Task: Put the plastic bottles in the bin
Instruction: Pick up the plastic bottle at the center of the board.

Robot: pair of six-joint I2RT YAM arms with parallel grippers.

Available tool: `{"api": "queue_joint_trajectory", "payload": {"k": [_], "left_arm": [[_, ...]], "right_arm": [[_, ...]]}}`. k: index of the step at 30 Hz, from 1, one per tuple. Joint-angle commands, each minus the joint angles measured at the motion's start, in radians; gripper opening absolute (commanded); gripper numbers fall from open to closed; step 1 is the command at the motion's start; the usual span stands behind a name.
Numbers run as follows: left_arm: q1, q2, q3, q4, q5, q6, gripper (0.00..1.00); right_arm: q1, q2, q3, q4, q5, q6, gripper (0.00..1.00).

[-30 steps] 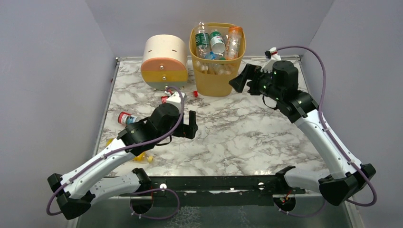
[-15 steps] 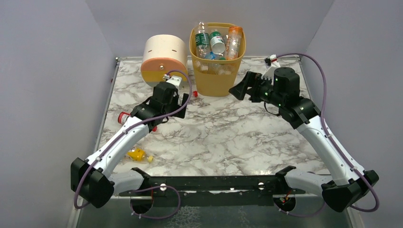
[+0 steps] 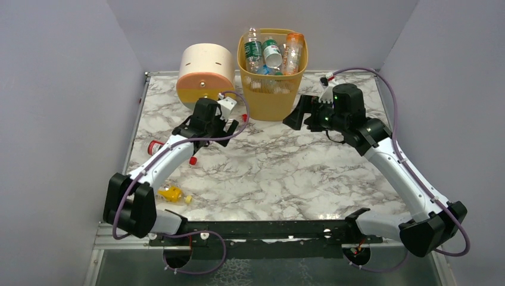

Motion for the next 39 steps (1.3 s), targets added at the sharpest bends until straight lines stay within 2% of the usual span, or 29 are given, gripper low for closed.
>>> {"api": "queue_joint_trajectory", "payload": {"k": [1,6,12,29,32,39], "left_arm": [[0.057,0.091,0.069,0.081,0.100,0.168,0.99],[0.140,0.207,0.135,0.069,0.192,0.230,0.99],[0.153,0.275,0.170,0.071,0.214,0.267,0.99],[0.166,0.444,0.185,0.137,0.178,0.297,0.99],[0.166,0.458,0.183,0.132,0.172,0.287,0.97],[0.166,0.438,0.189,0.064,0.158,0.231,0.83]], "right_arm": [[0.006,0.017,0.036,-0.036,-0.019,-0.048,0.99],[0.007,0.046,0.052,-0.038,-0.050,-0.056,1.00],[0.007,0.053,0.041,-0.032,-0.064,-0.069,1.00],[0.007,0.001,-0.003,-0.020,-0.076,-0.052,1.00],[0.007,-0.008,-0.017,-0.020,-0.077,-0.052,1.00],[0.007,-0.024,-0.047,-0.008,-0.084,-0.045,0.99]]}}
